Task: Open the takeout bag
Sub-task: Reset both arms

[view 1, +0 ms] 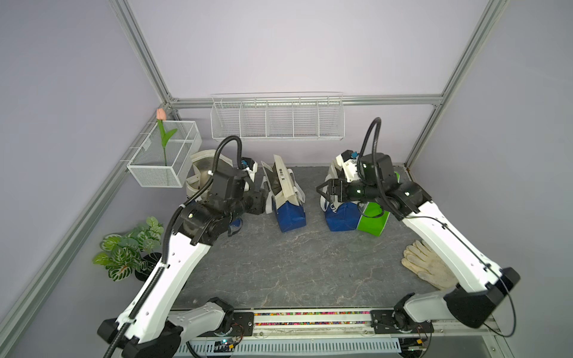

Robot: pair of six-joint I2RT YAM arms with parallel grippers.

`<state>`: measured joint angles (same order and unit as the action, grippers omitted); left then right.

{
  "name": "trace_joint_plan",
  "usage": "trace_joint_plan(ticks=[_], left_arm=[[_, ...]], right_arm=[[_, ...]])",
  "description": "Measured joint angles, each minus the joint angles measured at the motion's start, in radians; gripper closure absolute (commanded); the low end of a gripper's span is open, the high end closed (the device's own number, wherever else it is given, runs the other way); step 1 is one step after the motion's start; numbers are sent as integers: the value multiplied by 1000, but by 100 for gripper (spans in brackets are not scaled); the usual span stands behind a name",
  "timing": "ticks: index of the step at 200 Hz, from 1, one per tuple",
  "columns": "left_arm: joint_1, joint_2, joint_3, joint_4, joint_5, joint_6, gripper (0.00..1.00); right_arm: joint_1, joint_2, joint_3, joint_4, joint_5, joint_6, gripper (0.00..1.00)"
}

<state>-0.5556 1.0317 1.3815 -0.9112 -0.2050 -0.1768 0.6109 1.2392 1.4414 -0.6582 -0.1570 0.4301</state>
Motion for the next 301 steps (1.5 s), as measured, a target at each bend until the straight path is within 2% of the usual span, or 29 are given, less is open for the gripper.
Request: trace_joint_plan(ticks=[34, 58, 78, 85, 93, 104, 120, 144, 169, 208, 232, 251, 301], left_arm=[[0, -206, -235, 40, -135, -78, 11], [0, -289, -382, 111, -248, -107, 10], [0, -334, -538, 230, -362, -119, 11], [0, -345, -593, 271, -415, -122, 10], [2, -356, -658, 325, -475, -117, 8], [12, -363, -733, 398, -544, -87, 5], [72, -356, -790, 475, -599, -61, 5], [208, -295, -792, 571, -625, -61, 5], [269, -188, -791, 702, -647, -60, 4], [326, -13, -853, 943, -603, -29, 3], [358, 55, -903, 1063, -571, -24, 3], [372, 93, -946, 1153, -545, -10, 3], [392, 255, -982, 1359, -433, 47, 0]], right_arm=[[6, -420, -370, 37, 183, -4, 12], [6, -700, -641, 45, 366, 55, 12], [6, -1009, -906, 28, 563, 136, 11], [6, -1120, -972, 8, 627, 151, 12], [5, -1172, -1006, -18, 690, 156, 12], [2, -1128, -1013, -18, 767, 148, 11], [-14, -946, -1008, 23, 842, 127, 12], [-87, -714, -1004, 136, 825, 50, 11], [-221, -547, -1000, 270, 753, -13, 11], [-331, -476, -1039, 507, 700, -168, 11], [-452, -449, -1114, 683, 642, -222, 11], [-535, -362, -1177, 838, 603, -247, 11], [-573, -98, -1191, 1147, 544, -344, 11]])
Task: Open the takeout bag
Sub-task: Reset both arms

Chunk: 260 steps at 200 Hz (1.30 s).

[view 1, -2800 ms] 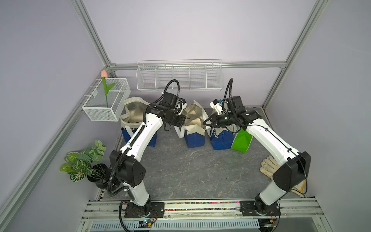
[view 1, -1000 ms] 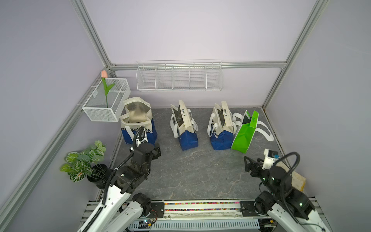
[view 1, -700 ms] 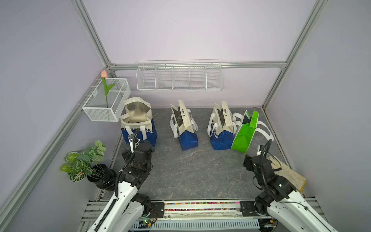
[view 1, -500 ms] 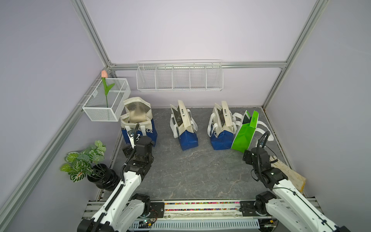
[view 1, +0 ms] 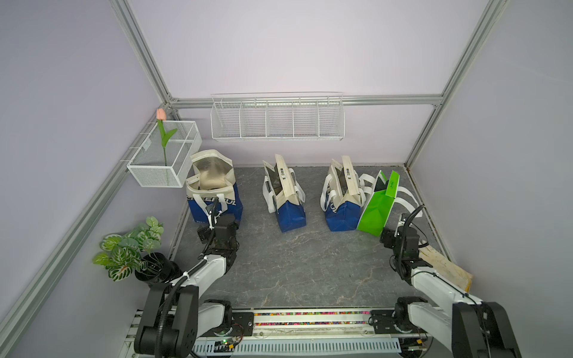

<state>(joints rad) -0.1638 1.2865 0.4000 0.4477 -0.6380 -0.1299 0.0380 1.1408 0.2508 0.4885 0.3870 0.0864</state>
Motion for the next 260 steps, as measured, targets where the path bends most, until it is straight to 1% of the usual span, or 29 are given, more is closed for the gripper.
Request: trace_joint_plan(ticks=[24, 37, 46, 67, 74, 89, 107, 121, 260], left_arm=[[2, 89, -2, 154, 33, 35, 1], [3, 150, -6, 249, 56, 55, 1], [5, 181, -8, 280, 73, 61, 1], [14, 243, -13, 362, 108, 76, 1], [16, 256, -13, 375, 116, 80, 1], [23, 257, -13, 376, 133, 82, 1], [36, 255, -11, 378, 152, 80, 1], [43, 254, -11, 378, 163, 79, 1], [45, 247, -11, 363, 176, 78, 1]], right_arm=[[-35, 103, 0, 170, -31, -29, 11], [-57, 156, 5, 241, -71, -30, 11], [-68, 200, 6, 301, -98, -31, 11], [-75, 393, 5, 521, -153, -35, 12], [-74, 419, 4, 520, -170, -36, 12], [-69, 417, 11, 497, -187, -40, 12], [-59, 415, 63, 473, -199, -50, 12], [-55, 415, 80, 488, -201, -56, 11], [-48, 414, 67, 516, -182, -58, 12]])
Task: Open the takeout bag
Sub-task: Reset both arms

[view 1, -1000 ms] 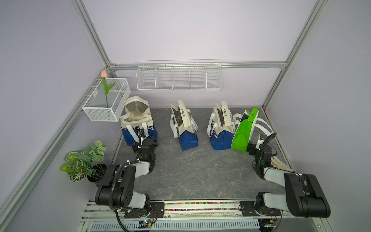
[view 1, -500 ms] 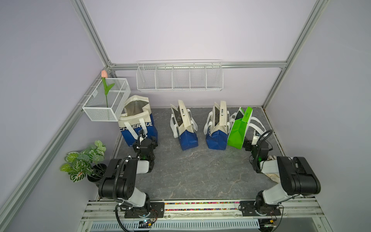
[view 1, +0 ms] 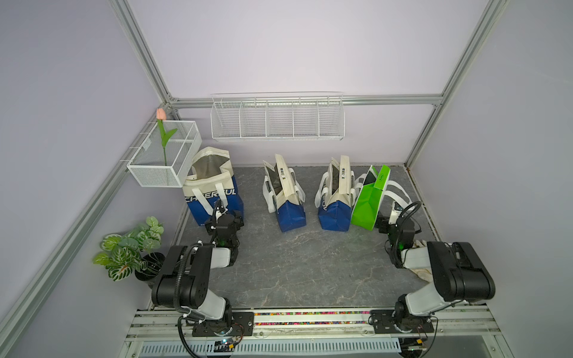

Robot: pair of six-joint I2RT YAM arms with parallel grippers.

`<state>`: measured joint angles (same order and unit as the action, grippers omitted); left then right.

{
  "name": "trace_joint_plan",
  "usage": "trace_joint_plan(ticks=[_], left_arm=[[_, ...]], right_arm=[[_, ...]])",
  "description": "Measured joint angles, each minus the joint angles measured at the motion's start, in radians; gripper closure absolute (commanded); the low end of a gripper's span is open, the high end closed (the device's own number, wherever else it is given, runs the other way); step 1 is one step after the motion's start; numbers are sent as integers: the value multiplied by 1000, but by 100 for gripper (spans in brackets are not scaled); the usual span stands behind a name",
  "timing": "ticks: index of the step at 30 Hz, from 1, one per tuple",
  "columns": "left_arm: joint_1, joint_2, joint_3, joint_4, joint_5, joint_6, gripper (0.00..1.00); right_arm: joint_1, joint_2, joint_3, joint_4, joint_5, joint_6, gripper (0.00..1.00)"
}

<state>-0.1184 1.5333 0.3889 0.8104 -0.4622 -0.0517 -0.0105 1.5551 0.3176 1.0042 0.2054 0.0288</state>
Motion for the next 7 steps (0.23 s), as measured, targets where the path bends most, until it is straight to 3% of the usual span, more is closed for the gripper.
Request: trace_joint_plan(ticks=[7], left_arm=[[0, 0, 0, -1, 2, 0, 1]], right_arm=[[6, 0, 29, -42, -14, -14, 12]])
